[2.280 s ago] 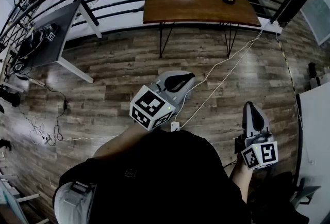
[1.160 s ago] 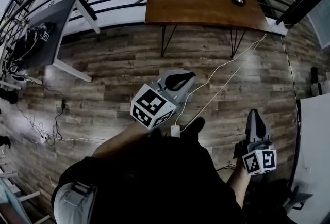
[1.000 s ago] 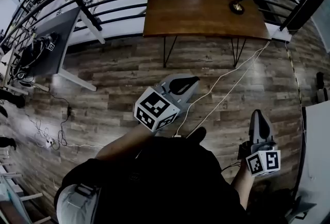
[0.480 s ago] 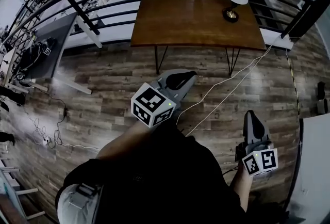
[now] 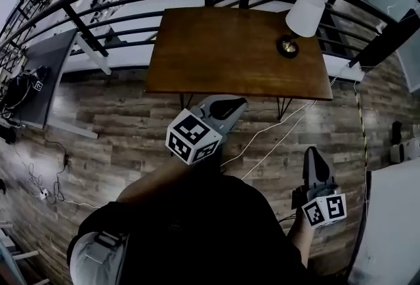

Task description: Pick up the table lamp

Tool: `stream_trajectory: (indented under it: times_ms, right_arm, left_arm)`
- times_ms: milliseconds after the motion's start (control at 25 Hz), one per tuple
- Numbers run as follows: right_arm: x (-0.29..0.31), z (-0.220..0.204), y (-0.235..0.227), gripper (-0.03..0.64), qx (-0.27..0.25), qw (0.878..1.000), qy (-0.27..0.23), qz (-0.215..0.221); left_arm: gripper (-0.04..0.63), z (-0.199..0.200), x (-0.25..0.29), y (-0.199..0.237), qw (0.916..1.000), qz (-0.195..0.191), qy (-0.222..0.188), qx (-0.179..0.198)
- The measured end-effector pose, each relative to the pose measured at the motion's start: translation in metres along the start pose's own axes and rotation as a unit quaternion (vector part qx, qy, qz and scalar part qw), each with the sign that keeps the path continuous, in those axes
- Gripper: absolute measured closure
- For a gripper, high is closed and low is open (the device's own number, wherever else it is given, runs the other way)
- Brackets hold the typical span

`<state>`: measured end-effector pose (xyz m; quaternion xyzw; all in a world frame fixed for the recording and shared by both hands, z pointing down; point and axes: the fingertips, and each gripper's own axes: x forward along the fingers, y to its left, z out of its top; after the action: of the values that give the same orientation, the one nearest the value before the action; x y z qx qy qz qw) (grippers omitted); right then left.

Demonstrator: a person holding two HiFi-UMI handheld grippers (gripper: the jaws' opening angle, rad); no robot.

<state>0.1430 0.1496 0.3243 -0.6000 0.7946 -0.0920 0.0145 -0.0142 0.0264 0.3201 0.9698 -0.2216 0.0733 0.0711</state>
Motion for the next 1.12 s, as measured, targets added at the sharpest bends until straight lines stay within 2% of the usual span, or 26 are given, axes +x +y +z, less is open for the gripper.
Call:
stream_trajectory:
  times_ms: [200, 320, 520, 880, 1120]
  right_arm:
    - [0.102, 0.033, -0.024, 0.603, 0.032, 0.999, -0.030, 0.006]
    - [0.149, 0.046, -0.034, 0.603, 0.053, 0.998, -0.044, 0.010]
    - [0.200, 0.049, -0.040, 0.603, 0.040, 0.999, -0.017, 0.019]
    - [0.246, 0.040, -0.066, 0.603, 0.060, 0.998, -0.011, 0.014]
    - [0.280, 0.024, -0.131, 0.601, 0.055, 0.998, -0.003, -0.006]
  left_arm:
    - [0.578, 0.027, 0.045, 0.074, 0.9989, -0.043, 0.007, 0.020]
    - [0.578, 0.035, 0.067, 0.103, 0.9973, -0.065, 0.014, 0.031]
    - [0.578, 0.054, 0.100, 0.129, 0.9955, -0.090, 0.001, 0.031]
    - [0.578, 0.046, 0.136, 0.170, 0.9959, -0.089, 0.015, 0.007]
    - [0.578, 0.044, 0.191, 0.198, 0.9966, -0.078, 0.026, -0.001]
